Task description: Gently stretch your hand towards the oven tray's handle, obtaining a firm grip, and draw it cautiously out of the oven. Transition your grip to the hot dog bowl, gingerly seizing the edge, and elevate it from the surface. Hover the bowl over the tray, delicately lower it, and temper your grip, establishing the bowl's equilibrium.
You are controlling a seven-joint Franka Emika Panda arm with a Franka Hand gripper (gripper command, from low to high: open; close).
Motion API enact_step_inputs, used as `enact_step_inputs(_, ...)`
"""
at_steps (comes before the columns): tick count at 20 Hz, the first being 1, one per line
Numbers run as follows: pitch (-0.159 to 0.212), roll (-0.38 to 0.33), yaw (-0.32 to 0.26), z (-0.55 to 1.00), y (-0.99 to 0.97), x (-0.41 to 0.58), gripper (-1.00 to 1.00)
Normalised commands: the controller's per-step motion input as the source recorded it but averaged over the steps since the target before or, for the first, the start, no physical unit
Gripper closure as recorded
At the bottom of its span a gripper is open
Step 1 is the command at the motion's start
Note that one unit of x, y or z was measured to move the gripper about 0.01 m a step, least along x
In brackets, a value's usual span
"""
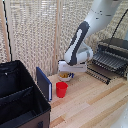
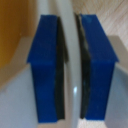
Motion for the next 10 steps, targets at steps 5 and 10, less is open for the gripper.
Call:
enact_step_inputs(5, 0.015, 0.018, -0.110, 0.70, 0.00, 0.000, 1.00)
enact_step_inputs(10, 0.020, 0.001, -0.112, 0.82, 0.00, 0.003, 1.00)
